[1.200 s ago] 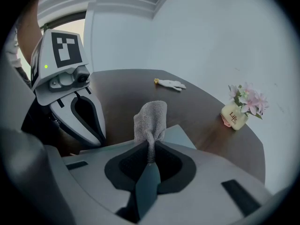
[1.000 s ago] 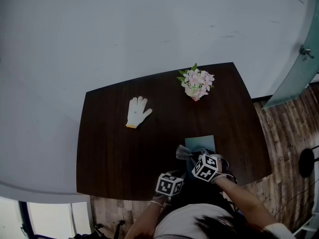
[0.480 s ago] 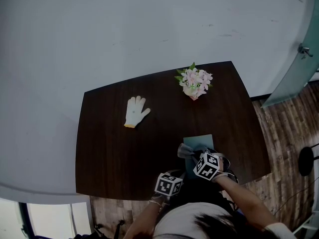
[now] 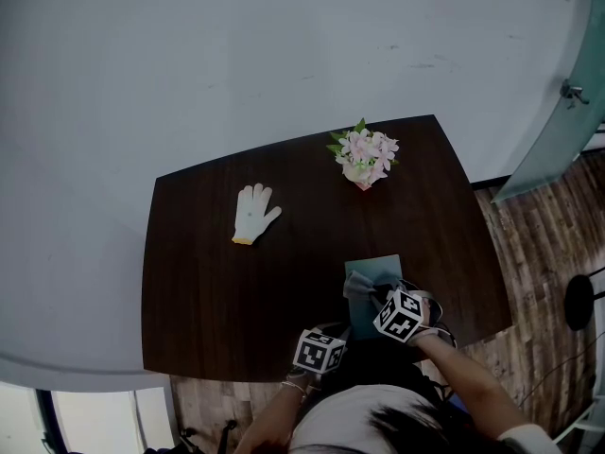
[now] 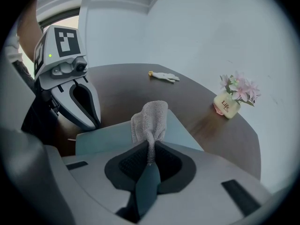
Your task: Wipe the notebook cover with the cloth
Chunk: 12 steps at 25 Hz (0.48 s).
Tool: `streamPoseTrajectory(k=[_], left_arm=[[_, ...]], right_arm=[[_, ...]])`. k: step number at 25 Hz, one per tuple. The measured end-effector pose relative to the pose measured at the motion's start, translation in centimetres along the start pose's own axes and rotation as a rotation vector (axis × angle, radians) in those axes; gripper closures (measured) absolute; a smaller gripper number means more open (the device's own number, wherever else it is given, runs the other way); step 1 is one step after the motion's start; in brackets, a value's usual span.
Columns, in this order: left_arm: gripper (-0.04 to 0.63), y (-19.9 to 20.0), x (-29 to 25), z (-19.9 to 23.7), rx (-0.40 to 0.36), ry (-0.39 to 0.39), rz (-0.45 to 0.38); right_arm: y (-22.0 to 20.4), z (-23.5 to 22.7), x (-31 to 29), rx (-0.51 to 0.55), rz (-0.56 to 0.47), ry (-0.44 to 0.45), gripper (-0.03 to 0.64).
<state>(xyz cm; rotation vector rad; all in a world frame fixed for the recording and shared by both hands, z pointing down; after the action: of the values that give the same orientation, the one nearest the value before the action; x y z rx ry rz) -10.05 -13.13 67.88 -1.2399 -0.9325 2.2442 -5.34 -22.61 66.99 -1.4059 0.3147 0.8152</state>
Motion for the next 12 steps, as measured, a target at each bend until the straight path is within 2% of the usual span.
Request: streamPoseTrajectory(k=[12], left_arm=[[0.577,0.0,-0.1,0.0,-0.002,0.003,0.003]], right_arm=[[-1.7,-1.1,1.6,-0.024,0.009,-0.045,0.569]])
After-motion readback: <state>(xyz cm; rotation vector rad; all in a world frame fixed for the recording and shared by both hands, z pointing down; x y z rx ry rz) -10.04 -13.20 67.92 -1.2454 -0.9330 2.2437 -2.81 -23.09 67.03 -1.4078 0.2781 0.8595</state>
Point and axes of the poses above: the fingertips, and each gripper's own axes: x backward along the fingers, z to its left, y out of its top, the point moved 1 cm from there along x, backward along the fingers, and after that the axes turned 15 degrees about -z, right-handed, at the moved point
